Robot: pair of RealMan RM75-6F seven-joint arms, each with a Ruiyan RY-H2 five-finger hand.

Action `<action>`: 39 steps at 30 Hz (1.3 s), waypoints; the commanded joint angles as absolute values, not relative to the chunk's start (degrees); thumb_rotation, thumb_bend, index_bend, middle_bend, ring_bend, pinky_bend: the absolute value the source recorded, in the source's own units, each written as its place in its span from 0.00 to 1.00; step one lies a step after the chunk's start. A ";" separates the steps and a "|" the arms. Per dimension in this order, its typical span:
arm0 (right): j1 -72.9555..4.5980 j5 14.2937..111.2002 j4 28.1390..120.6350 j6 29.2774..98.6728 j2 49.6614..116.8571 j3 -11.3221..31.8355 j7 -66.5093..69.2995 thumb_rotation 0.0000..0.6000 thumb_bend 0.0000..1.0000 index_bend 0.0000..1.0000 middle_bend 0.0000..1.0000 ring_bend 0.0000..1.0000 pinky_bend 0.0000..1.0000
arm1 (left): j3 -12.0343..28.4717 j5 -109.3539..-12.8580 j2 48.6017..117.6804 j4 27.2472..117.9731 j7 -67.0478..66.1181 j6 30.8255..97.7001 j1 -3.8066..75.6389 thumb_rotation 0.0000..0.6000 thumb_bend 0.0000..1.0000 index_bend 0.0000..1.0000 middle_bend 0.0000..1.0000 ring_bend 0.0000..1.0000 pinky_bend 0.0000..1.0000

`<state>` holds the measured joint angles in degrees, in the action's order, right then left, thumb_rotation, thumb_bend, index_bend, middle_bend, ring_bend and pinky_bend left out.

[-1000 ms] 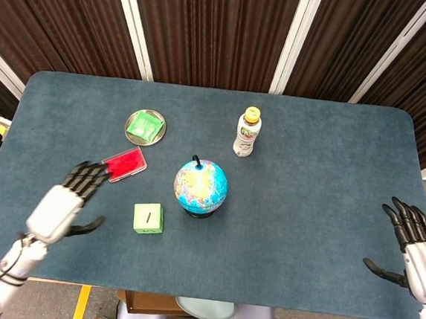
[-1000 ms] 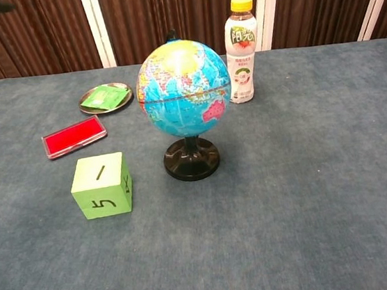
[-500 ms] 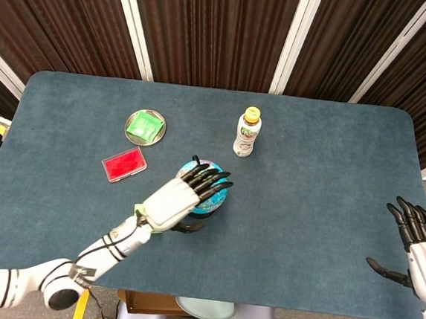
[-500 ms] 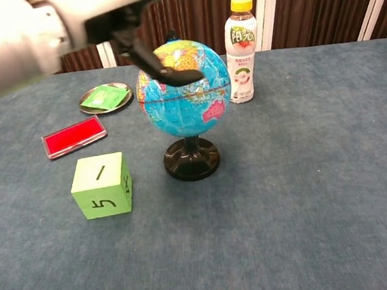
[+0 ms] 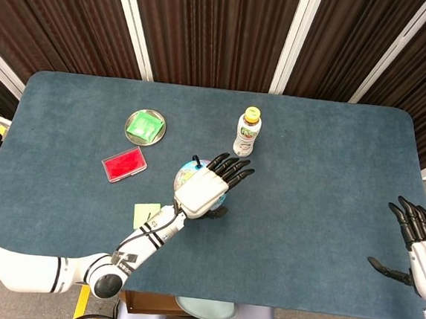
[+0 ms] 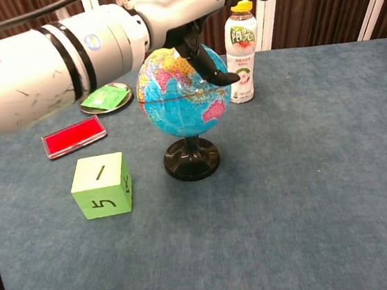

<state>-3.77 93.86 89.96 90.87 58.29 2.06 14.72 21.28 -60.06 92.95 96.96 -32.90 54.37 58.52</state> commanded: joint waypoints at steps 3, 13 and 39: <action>-3.91 93.88 89.67 90.55 58.48 1.97 15.03 1.00 0.00 0.00 0.03 0.00 0.00 | 19.79 -58.36 93.22 96.38 -35.92 56.74 59.25 1.00 0.29 0.00 0.00 0.00 0.00; -4.17 94.09 89.77 90.12 58.63 1.81 14.80 1.00 0.00 0.00 0.03 0.00 0.00 | 16.69 -58.44 90.98 98.75 -38.06 60.04 58.11 1.00 0.29 0.00 0.00 0.00 0.00; -4.04 94.86 89.55 90.81 58.74 1.52 15.08 1.00 0.00 0.00 0.03 0.00 0.00 | 10.97 -66.77 80.93 109.42 -31.48 64.97 50.26 1.00 0.30 0.00 0.00 0.00 0.00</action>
<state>-4.13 94.88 89.57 90.67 58.76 1.53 15.05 10.01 -66.25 80.21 108.95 -31.32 66.46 48.79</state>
